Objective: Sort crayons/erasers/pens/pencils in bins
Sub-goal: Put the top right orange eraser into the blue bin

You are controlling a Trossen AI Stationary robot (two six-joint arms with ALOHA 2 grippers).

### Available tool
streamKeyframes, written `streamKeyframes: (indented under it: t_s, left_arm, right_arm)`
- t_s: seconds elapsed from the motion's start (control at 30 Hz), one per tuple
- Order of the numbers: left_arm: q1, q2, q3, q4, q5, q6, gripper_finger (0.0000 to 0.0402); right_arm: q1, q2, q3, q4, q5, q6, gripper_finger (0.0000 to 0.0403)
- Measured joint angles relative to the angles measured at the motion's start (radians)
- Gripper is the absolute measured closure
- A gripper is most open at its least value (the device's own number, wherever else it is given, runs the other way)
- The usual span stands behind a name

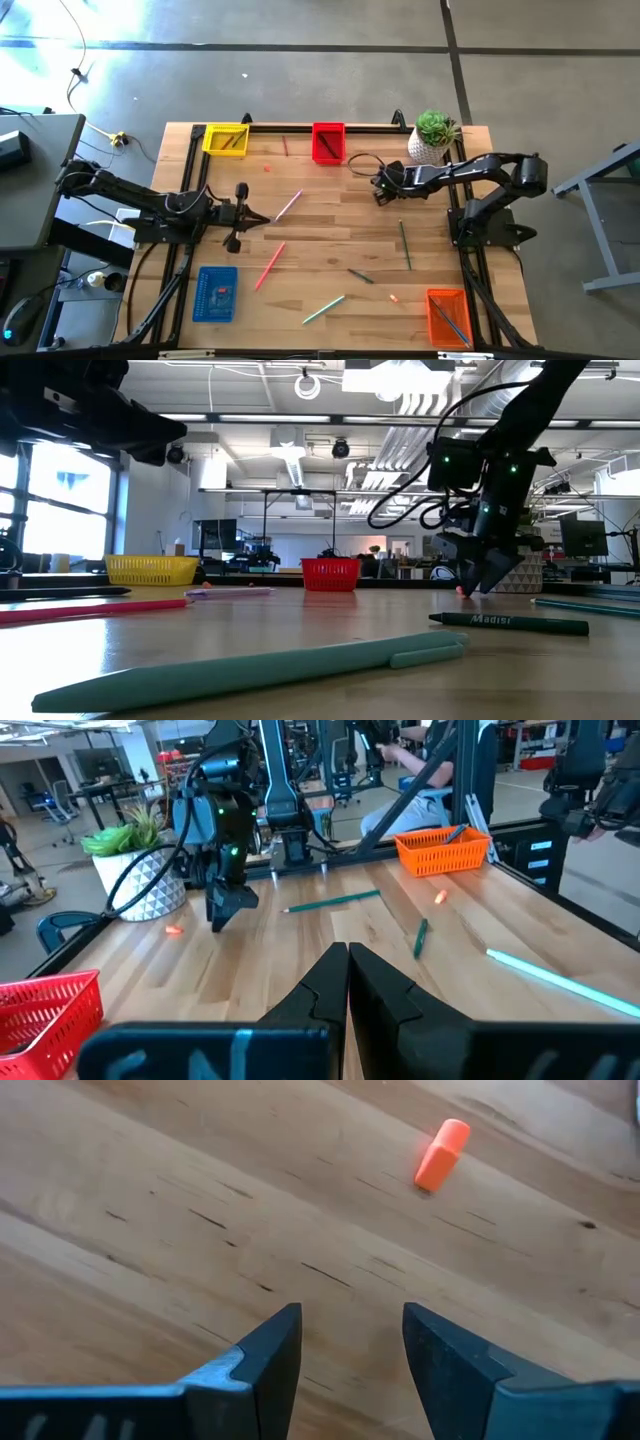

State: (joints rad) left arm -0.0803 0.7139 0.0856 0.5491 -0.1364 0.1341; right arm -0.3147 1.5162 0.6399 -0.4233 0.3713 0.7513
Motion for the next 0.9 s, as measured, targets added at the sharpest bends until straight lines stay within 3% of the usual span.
streamKeyframes:
  t_s: [0.23, 0.53, 0.73, 0.9]
  left_arm:
    - [0.000, 0.000, 0.000, 0.001, -0.003, -0.004, 0.0399]
    - [0.000, 0.000, 0.000, 0.001, -0.004, -0.011, 0.0399]
    - [0.000, 0.000, 0.000, 0.000, -0.004, -0.010, 0.0399]
    - [0.000, 0.000, 0.000, 0.000, -0.005, -0.010, 0.0399]
  right_arm:
    - [-0.046, 0.000, -0.001, 0.081, 0.138, 0.036, 0.0236]
    - [-0.119, 0.019, -0.001, 0.187, 0.150, 0.036, 0.0236]
    - [-0.119, 0.116, -0.001, 0.269, 0.161, 0.034, 0.0236]
    - [-0.116, 0.160, 0.003, 0.310, 0.191, 0.035, 0.0259]
